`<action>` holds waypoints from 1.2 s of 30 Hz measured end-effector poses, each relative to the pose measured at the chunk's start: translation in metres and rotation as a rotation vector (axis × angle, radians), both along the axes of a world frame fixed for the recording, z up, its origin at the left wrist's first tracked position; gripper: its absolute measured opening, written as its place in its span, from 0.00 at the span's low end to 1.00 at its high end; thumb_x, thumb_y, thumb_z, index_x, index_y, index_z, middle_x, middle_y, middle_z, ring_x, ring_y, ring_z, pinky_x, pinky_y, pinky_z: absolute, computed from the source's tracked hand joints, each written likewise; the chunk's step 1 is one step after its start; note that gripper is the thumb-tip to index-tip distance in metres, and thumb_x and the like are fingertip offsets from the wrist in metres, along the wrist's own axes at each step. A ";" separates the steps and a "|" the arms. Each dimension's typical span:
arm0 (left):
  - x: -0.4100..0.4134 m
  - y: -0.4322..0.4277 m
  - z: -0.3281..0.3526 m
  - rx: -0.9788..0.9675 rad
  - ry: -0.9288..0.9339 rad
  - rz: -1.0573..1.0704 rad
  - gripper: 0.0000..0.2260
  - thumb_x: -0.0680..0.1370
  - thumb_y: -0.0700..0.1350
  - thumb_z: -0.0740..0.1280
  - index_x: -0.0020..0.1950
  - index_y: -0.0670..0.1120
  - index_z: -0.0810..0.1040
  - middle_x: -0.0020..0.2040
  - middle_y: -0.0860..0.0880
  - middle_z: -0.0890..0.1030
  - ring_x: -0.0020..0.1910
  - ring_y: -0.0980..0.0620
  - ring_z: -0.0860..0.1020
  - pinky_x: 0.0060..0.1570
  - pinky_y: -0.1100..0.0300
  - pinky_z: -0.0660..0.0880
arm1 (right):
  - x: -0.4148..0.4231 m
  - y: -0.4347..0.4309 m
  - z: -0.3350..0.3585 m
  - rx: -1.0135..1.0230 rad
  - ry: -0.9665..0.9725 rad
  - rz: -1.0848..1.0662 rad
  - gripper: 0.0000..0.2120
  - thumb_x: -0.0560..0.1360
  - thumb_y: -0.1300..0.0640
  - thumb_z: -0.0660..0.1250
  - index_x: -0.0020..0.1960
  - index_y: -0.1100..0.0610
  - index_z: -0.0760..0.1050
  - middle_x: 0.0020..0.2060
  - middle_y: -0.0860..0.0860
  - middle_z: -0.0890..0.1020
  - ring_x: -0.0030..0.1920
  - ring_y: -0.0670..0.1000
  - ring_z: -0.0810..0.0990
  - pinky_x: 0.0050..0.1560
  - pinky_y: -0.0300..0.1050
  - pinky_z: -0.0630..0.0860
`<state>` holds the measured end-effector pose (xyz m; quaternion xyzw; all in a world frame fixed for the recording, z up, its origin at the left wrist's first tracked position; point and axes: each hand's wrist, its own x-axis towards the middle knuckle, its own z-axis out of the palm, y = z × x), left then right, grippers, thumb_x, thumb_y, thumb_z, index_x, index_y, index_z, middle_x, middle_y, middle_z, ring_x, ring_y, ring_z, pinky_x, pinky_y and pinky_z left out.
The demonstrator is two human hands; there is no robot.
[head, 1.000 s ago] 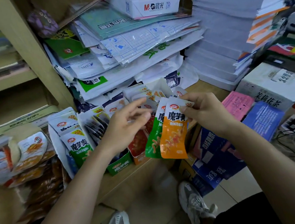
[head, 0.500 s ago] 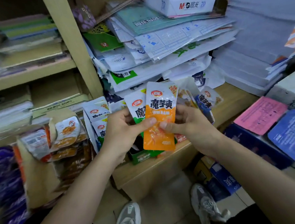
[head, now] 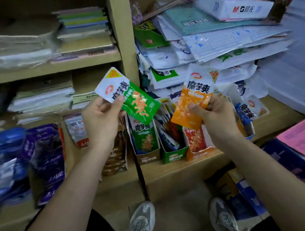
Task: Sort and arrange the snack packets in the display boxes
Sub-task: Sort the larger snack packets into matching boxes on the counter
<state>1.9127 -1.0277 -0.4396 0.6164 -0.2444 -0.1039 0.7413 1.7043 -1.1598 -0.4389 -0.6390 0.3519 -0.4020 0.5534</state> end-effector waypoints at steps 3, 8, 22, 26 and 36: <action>0.007 -0.001 -0.003 -0.024 -0.040 0.104 0.06 0.78 0.38 0.72 0.49 0.49 0.81 0.45 0.54 0.86 0.39 0.58 0.85 0.37 0.65 0.80 | -0.001 -0.008 -0.004 -0.023 0.044 -0.065 0.06 0.78 0.62 0.70 0.46 0.65 0.78 0.39 0.58 0.85 0.40 0.59 0.85 0.41 0.54 0.84; 0.006 -0.011 -0.012 0.013 -0.178 0.110 0.06 0.78 0.40 0.73 0.53 0.47 0.81 0.48 0.52 0.85 0.43 0.55 0.86 0.40 0.58 0.83 | 0.001 -0.019 -0.018 -0.085 0.102 -0.174 0.11 0.78 0.60 0.72 0.48 0.69 0.77 0.42 0.64 0.84 0.42 0.63 0.85 0.42 0.58 0.84; 0.004 -0.026 -0.012 -0.044 -0.095 -0.011 0.08 0.80 0.38 0.70 0.54 0.51 0.80 0.52 0.52 0.85 0.48 0.50 0.85 0.42 0.64 0.81 | 0.009 -0.016 -0.016 -0.333 0.509 0.591 0.11 0.79 0.65 0.67 0.52 0.49 0.75 0.53 0.49 0.82 0.58 0.45 0.80 0.55 0.49 0.80; 0.008 -0.028 -0.009 0.017 -0.156 -0.096 0.07 0.81 0.40 0.68 0.58 0.48 0.80 0.51 0.55 0.85 0.47 0.51 0.86 0.44 0.64 0.81 | 0.004 -0.005 -0.027 -0.361 0.562 0.686 0.18 0.76 0.67 0.70 0.54 0.45 0.73 0.66 0.44 0.77 0.73 0.45 0.69 0.68 0.55 0.74; 0.011 -0.043 -0.005 0.178 -0.459 -0.286 0.13 0.82 0.41 0.68 0.54 0.60 0.80 0.48 0.62 0.83 0.47 0.59 0.82 0.46 0.60 0.77 | -0.004 0.003 -0.019 -0.356 0.457 0.679 0.13 0.78 0.68 0.69 0.58 0.53 0.75 0.63 0.47 0.79 0.66 0.48 0.75 0.60 0.45 0.77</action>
